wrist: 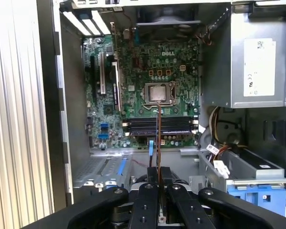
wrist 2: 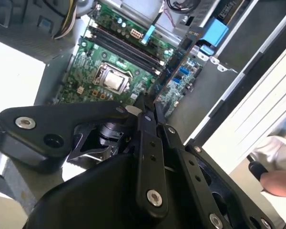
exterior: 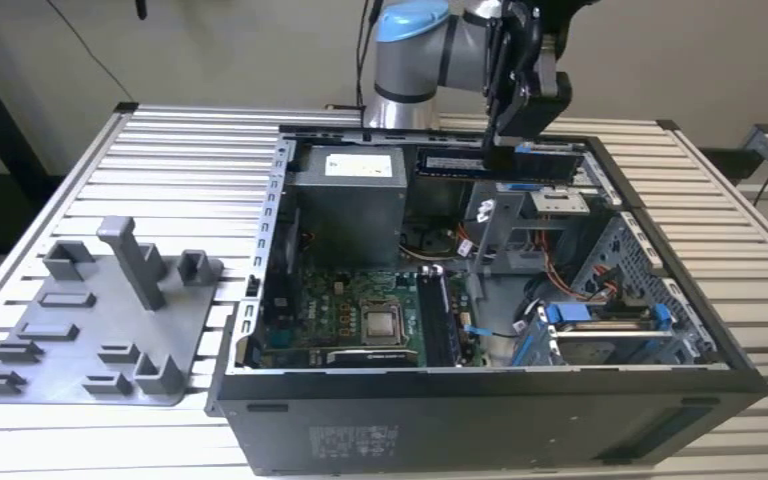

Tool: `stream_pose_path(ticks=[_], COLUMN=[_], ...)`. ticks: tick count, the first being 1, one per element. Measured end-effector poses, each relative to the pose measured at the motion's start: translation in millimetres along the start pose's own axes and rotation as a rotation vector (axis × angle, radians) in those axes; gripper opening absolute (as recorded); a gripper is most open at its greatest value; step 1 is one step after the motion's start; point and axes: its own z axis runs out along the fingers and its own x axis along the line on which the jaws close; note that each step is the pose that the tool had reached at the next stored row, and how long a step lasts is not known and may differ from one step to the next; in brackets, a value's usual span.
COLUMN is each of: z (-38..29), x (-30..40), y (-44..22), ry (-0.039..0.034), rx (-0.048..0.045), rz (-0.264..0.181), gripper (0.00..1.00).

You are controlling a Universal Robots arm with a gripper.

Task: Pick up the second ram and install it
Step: 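Pick up the second ram and move it above second insertion slot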

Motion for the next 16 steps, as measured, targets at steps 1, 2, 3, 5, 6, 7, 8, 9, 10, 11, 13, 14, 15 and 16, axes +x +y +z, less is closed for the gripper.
stream_pose_path(ticks=[1, 2, 3, 5, 6, 7, 8, 9, 10, 11, 13, 14, 15, 16], z=[-0.1, -0.1, -0.2, -0.4, -0.4, -0.3, -0.4, -0.4, 0.1, 0.1, 0.3, 0.3, 0.4, 0.4], x=[-3.1, -6.2, -8.9, -13.2, -14.1, -14.5, -15.1, -16.1, -18.3, -21.6, -27.1, -30.2, -33.4, -37.0], y=[0.3, 0.7, 1.1, 2.1, 2.4, 2.7, 3.0, 3.2, 3.4, 3.5, 3.9, 4.2, 4.5, 5.0], ry=[0.0001, -0.0003, -0.0014, -0.0094, -0.0236, -0.0416, -0.0595, -0.0762, -0.0804, -0.0802, -0.0806, -0.0807, -0.0808, -0.0815], rx=[0.0000, 0.0000, -0.0001, -0.0006, -0.0014, -0.0024, -0.0035, -0.0046, -0.0046, -0.0048, -0.0049, -0.0050, -0.0050, -0.0051], rz=[0.000, 0.000, 0.000, 0.000, 0.001, 0.001, 0.001, 0.002, 0.002, 0.002, 0.002, 0.002, 0.002, 0.002], gripper=[0.14, 0.14, 0.14, 0.14, 0.14, 0.14, 0.14, 0.14, 0.14, 0.14, 0.14, 0.14, 0.14, 0.14])
